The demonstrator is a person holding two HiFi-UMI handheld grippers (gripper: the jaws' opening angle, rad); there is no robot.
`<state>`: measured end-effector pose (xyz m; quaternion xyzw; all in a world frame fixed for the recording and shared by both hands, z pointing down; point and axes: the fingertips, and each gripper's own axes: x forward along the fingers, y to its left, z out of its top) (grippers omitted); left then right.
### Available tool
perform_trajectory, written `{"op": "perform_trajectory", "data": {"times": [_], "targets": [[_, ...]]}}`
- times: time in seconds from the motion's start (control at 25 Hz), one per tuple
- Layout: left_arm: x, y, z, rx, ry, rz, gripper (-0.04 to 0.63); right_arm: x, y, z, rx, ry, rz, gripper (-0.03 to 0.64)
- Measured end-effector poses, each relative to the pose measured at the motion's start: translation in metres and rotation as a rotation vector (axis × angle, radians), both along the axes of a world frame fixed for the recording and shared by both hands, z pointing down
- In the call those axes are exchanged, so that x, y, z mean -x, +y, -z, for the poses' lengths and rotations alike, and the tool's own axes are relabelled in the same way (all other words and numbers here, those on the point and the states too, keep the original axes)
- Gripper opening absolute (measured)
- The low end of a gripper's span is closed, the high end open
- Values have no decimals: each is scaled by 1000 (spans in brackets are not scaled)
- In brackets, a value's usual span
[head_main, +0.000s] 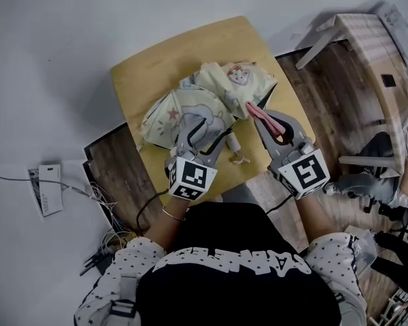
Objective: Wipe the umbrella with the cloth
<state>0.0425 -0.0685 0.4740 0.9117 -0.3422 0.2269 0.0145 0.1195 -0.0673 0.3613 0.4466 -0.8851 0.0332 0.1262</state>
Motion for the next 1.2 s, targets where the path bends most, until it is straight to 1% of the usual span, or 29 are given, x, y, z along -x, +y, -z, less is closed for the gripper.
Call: {"op": "perform_trajectory", "data": {"times": [0.16,0.4,0.56,0.6,0.68,0.84,0.88,1.12,1.2], "targets": [[-10,-8,-6,-21,-50,54,260,-16,-6,-6,6,-3,39,34],[-23,-13,-20,-13,-91,100,270,-27,-9,-14,40,-12,77,34],[-21,-19,-22,-13,-87,147,268,-29,-8,-18,38,0,114,34],[-20,-20,-22,-16,-85,156,259,-29,-7,-19,43,-2,115,34],[-17,-21,-19,-25,-84,167,206,-29,-8,-21,48,-4,121,34],[-12,-20,-9,-59,-69,173,42,-25,-9,-18,36,-2,138,34],[-11,-19,-6,-68,-62,171,9,-24,-9,-17,34,-4,141,34],[9,-7,12,-89,-16,172,2,-7,-10,-16,26,-17,151,34],[23,-4,24,-108,22,191,2,2,-11,-15,24,-23,160,34]]}}
